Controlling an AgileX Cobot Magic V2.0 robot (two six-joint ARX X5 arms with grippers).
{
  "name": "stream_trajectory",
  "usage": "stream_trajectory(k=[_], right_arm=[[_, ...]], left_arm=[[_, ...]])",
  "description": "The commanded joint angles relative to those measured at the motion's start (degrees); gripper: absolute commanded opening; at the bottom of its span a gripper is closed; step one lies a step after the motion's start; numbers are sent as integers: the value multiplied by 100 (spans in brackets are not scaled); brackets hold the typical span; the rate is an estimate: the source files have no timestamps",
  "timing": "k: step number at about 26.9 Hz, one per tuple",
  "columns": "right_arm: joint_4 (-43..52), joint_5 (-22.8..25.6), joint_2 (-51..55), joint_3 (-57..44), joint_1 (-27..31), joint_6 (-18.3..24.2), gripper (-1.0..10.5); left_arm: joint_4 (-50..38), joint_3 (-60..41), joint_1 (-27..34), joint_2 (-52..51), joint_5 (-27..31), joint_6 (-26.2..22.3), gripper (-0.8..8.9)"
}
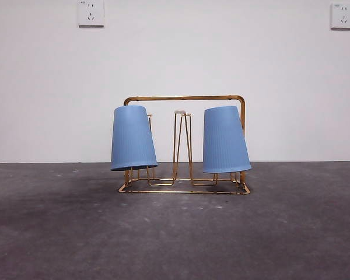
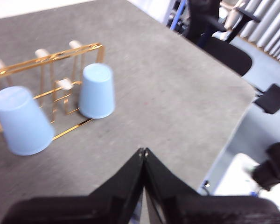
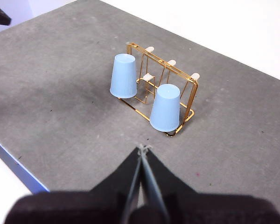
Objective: Pick up cup 1,put cup 1 in the cup rack,pick up cup 2,put cup 2 in the cup rack
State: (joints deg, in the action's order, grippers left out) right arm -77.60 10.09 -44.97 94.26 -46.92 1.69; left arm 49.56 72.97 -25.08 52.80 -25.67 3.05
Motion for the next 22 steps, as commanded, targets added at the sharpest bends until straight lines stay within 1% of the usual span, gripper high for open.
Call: stream_trajectory(k=[1, 2, 3, 5, 6, 9, 10, 11, 13, 15, 20, 22], right_arm=[[-133, 0, 13, -44, 4, -61, 1], [-133, 0, 13, -44, 4, -61, 1], [-133, 0, 13, -44, 4, -61, 1], [-133, 0, 13, -44, 4, -63, 1], [-133, 0, 13, -44, 4, -61, 1], [-133, 0, 13, -44, 4, -61, 1], [-133, 0, 13, -44, 4, -61, 1], [-133, 0, 13, -42, 4, -61, 1], [-133, 0, 13, -42, 4, -61, 1], [-133, 0, 13, -42, 4, -61, 1], [-133, 0, 13, -44, 4, -61, 1], [-133, 0, 13, -42, 4, -61, 1]], left_arm=[[-162, -11, 7, 92, 474, -299, -3], [-348, -15, -35, 105, 667, -511, -3], [-632, -17, 44, 96, 820, -876, -3], [-1434, -101, 389, -33, 874, -1725, -3], [-1943, -267, 597, -181, 839, -1884, -3], [-3392, -1421, 1287, -1056, 780, -1899, -3], [-3694, -1945, 1519, -1414, 890, -1899, -3], [-3899, -2485, 1722, -1788, 1174, -1899, -3], [-4050, -3180, 1941, -2243, 1694, -1897, -3], [-4232, -3915, 2114, -2686, 2004, -1871, -3], [-4369, -5368, 2371, -3661, 2048, -1685, -3], [-4516, -5836, 2430, -3943, 2081, -1532, -3]])
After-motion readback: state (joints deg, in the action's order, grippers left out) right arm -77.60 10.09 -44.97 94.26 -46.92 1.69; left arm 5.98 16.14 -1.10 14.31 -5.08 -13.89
